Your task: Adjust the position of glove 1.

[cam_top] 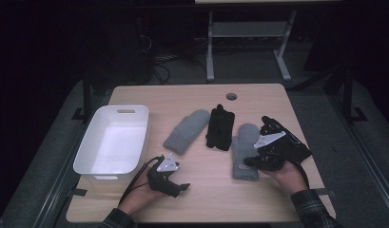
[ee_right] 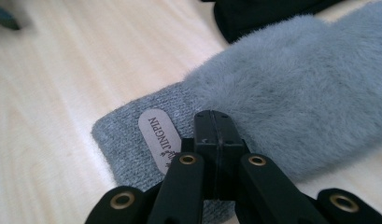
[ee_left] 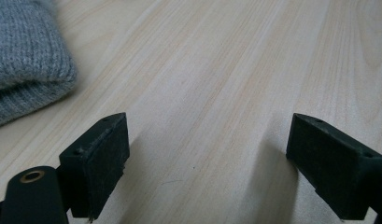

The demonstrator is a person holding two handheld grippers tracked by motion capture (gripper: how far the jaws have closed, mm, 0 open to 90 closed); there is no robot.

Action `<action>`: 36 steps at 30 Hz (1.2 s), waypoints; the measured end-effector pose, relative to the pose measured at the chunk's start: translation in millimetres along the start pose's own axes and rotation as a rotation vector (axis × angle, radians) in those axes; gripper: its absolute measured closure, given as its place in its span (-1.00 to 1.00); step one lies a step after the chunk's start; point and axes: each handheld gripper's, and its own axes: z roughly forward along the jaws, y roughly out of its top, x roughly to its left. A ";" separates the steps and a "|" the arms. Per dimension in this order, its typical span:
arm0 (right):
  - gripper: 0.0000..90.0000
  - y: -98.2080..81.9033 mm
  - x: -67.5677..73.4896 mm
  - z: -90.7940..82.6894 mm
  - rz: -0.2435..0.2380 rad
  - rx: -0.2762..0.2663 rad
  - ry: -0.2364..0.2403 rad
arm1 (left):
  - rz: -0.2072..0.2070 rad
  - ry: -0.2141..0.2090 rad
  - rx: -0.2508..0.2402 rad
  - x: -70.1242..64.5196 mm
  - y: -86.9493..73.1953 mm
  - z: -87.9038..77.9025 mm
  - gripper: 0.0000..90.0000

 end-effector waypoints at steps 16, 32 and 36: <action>1.00 -20.8 40.9 -12.2 -0.038 0.007 0.052 | -0.001 0.001 -0.005 -0.1 -0.2 0.4 -0.73; 1.00 -50.3 28.1 -40.2 0.015 -0.024 -0.016 | 0.000 0.002 -0.004 -0.1 -0.1 0.3 -0.73; 1.00 -57.1 33.3 -37.4 0.010 0.001 -0.006 | -0.003 0.001 0.000 -0.2 -0.2 0.2 -0.73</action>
